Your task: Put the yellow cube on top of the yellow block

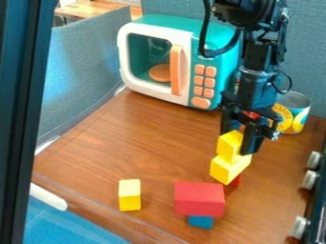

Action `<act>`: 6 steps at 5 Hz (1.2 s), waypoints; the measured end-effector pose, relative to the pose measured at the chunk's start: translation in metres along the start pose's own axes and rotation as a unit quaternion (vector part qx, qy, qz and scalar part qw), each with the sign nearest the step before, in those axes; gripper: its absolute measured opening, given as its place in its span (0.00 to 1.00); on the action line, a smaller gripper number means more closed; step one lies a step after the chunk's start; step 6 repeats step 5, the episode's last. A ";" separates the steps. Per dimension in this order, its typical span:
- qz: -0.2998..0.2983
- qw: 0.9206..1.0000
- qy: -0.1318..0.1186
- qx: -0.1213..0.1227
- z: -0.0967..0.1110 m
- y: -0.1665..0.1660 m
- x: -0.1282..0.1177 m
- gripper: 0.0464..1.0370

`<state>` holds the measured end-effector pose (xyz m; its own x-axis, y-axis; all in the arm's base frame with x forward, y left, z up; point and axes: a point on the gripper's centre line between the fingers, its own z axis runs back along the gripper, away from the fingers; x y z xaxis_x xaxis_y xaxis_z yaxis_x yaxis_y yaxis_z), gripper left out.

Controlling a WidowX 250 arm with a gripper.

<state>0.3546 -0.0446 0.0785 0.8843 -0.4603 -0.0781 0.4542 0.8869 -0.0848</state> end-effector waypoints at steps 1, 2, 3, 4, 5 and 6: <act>0.006 1.000 -0.003 0.003 0.001 -0.003 0.003 0.73; 0.017 1.000 -0.007 0.001 0.000 -0.002 0.003 0.96; 0.063 0.997 -0.036 -0.001 0.018 0.012 -0.016 0.96; 0.137 0.988 -0.069 -0.001 0.040 0.036 -0.047 0.96; 0.176 0.981 -0.076 -0.010 0.048 0.048 -0.067 0.96; 0.176 0.981 -0.076 -0.010 0.048 0.048 -0.067 0.96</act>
